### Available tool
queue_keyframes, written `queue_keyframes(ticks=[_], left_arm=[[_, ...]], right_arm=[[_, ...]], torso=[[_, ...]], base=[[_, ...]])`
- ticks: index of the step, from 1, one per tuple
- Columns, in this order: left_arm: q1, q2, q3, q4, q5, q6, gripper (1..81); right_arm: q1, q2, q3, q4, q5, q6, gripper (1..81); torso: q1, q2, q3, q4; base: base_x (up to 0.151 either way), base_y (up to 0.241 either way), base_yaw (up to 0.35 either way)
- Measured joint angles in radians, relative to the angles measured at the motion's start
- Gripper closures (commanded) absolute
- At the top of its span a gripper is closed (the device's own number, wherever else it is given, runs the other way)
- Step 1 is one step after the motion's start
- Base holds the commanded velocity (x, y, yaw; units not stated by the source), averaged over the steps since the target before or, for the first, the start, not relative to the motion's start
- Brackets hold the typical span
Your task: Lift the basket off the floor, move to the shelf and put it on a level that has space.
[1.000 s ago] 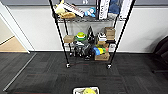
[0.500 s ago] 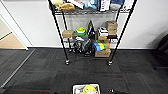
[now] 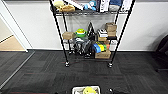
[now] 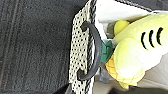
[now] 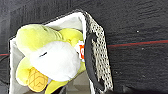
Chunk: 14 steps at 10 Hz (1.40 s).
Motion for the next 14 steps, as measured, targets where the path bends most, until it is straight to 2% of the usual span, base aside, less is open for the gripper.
queue_keyframes(ticks=[4,7,11,14], left_arm=[[-0.001,0.013,-0.003,0.0,-0.004,0.0,1.0],[-0.009,0.022,-0.003,0.0,-0.005,0.0,1.0],[-0.024,0.017,-0.004,-0.001,-0.014,0.0,1.0],[-0.022,0.027,-0.023,-0.001,-0.055,0.0,1.0]], right_arm=[[0.004,0.022,-0.009,0.001,0.003,0.0,1.0],[0.015,0.026,-0.024,0.008,0.005,0.0,1.0],[0.047,0.025,-0.044,0.011,0.011,0.0,1.0],[0.048,0.046,-0.044,0.011,0.077,0.0,1.0]], torso=[[0.081,-0.132,-0.013,-0.002],[0.135,-0.217,-0.083,-0.005],[0.148,-0.232,-0.098,-0.005],[0.148,-0.234,-0.098,-0.005]], base=[[0.0,0.0,0.0],[0.0,0.0,0.0],[0.0,0.0,0.0],[0.0,0.0,0.0]])
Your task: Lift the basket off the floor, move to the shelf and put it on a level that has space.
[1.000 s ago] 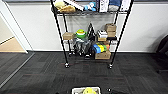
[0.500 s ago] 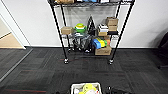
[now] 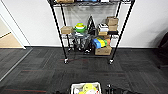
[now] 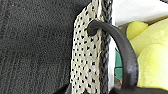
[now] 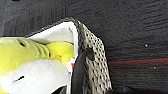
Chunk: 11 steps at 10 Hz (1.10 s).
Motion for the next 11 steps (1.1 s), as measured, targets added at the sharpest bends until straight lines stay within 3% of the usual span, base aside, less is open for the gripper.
queue_keyframes(ticks=[6,11], left_arm=[[0.0,0.031,-0.053,-0.015,-0.021,0.0,1.0],[-0.002,-0.004,0.061,-0.083,-0.023,0.0,1.0]], right_arm=[[-0.027,0.055,0.013,0.031,0.078,0.0,1.0],[-0.057,0.013,0.071,0.101,0.096,0.002,1.0]], torso=[[0.0,0.0,0.0,0.0],[0.0,0.0,0.0,0.0]], base=[[0.0,0.0,0.0],[0.0,0.0,0.0]])
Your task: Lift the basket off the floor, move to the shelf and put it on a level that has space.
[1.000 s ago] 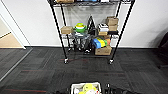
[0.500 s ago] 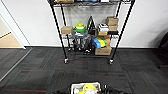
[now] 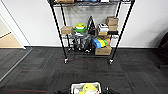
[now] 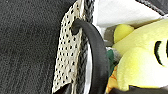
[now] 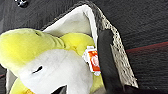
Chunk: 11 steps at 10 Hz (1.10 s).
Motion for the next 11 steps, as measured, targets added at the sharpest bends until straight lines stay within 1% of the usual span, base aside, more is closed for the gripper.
queue_keyframes(ticks=[1,2,3,8,11], left_arm=[[-0.004,-0.022,0.026,-0.009,0.0,0.0,1.0],[-0.011,-0.031,0.031,-0.024,-0.002,-0.01,81.1],[-0.016,-0.036,0.029,-0.009,-0.009,0.022,81.1],[-0.013,-0.036,0.033,-0.009,-0.008,0.021,81.1],[-0.013,-0.071,0.111,-0.009,-0.008,0.022,81.1]], right_arm=[[-0.001,-0.001,0.001,0.004,0.0,0.0,1.0],[-0.003,0.0,0.001,0.001,0.0,-0.004,81.1],[-0.009,-0.015,0.001,-0.001,0.003,-0.014,81.1],[-0.01,-0.016,0.005,0.003,0.004,-0.014,81.1],[-0.01,-0.067,0.079,0.014,0.005,-0.014,81.1]], torso=[[0.0,0.0,0.0,0.0],[0.0,0.0,0.0,0.0],[0.0,0.0,0.0,0.0],[0.0,0.0,0.0,0.0],[0.0,0.0,0.0,0.0]], base=[[0.0,0.0,0.0],[0.0,0.0,0.0],[0.0,0.0,0.0],[0.0,0.0,0.0],[0.0,0.0,0.0]])
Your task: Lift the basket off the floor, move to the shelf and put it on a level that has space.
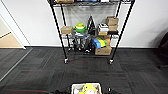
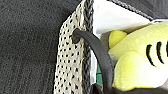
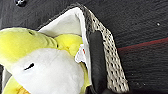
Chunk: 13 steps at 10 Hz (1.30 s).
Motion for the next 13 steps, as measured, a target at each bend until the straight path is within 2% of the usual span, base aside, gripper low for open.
queue_keyframes(ticks=[7,10,13], left_arm=[[0.0,-0.122,0.223,-0.001,-0.004,-0.003,81.1],[-0.001,-0.151,0.269,-0.004,-0.008,-0.011,81.1],[-0.004,-0.205,0.387,-0.006,-0.04,-0.019,81.1]], right_arm=[[-0.018,-0.162,0.272,0.057,0.079,0.001,81.1],[-0.023,-0.214,0.372,0.076,0.103,0.007,81.1],[-0.022,-0.279,0.458,0.087,0.134,0.007,81.1]], torso=[[-0.007,0.013,0.0,0.0],[-0.063,0.103,0.0,0.0],[-0.122,0.197,0.052,0.0]], base=[[0.0,0.0,0.0],[0.0,0.0,0.0],[0.0,0.0,0.0]])
